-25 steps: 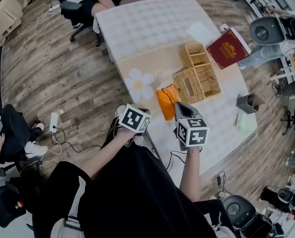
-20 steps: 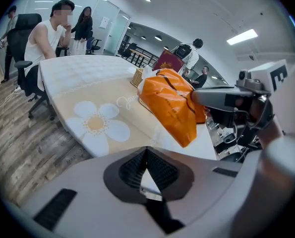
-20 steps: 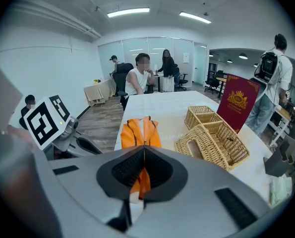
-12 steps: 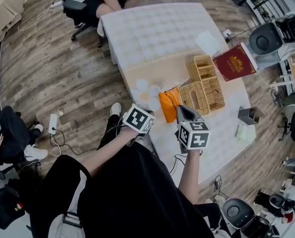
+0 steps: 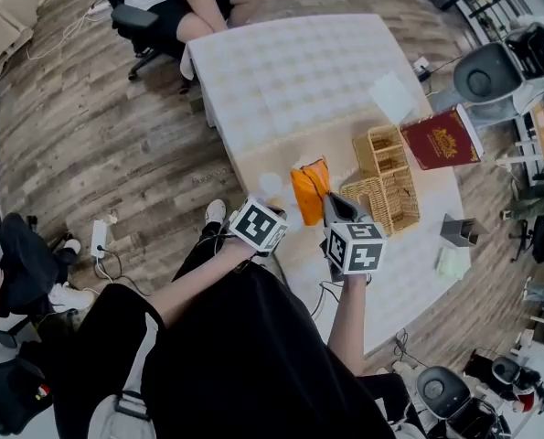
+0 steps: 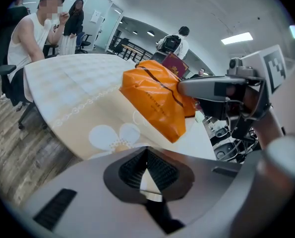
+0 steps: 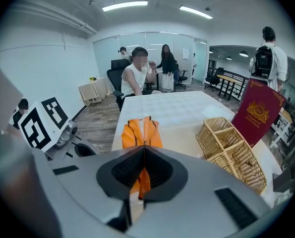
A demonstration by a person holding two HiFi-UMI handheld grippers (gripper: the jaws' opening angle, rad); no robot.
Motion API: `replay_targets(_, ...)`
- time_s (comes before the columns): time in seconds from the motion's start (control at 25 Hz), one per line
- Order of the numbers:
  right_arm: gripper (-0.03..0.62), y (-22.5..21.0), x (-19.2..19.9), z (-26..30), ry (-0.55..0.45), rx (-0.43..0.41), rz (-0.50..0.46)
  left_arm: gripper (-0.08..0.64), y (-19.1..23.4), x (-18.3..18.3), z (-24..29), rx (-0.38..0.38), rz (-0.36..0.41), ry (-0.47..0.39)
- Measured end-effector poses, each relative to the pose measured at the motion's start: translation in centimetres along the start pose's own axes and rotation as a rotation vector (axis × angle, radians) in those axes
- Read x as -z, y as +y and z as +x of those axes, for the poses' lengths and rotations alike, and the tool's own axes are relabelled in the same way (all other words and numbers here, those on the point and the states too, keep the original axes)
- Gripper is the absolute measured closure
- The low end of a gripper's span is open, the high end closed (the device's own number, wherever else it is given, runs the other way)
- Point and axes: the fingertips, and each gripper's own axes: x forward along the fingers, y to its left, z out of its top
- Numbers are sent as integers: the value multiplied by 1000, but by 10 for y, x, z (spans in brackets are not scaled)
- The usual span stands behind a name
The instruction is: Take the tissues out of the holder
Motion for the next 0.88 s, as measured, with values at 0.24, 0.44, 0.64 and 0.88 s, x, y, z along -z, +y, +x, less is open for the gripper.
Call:
replay_targets(0.24,577,4,-33,33,19,-4,-5,560,39,-22,-12,-25,-1,-5)
replay_targets(0.44,576,9,-46,50,19,-5,-12,560,56,-26,-14,-23,6,-9)
replay_targets(0.64,577,16,-65,72,24,-1,-9,560,82,-37,-19,-11,10,-26)
replay_targets(0.88,576,26,-99,108,43,0,4,560,122,-54,-31,3,11,-25)
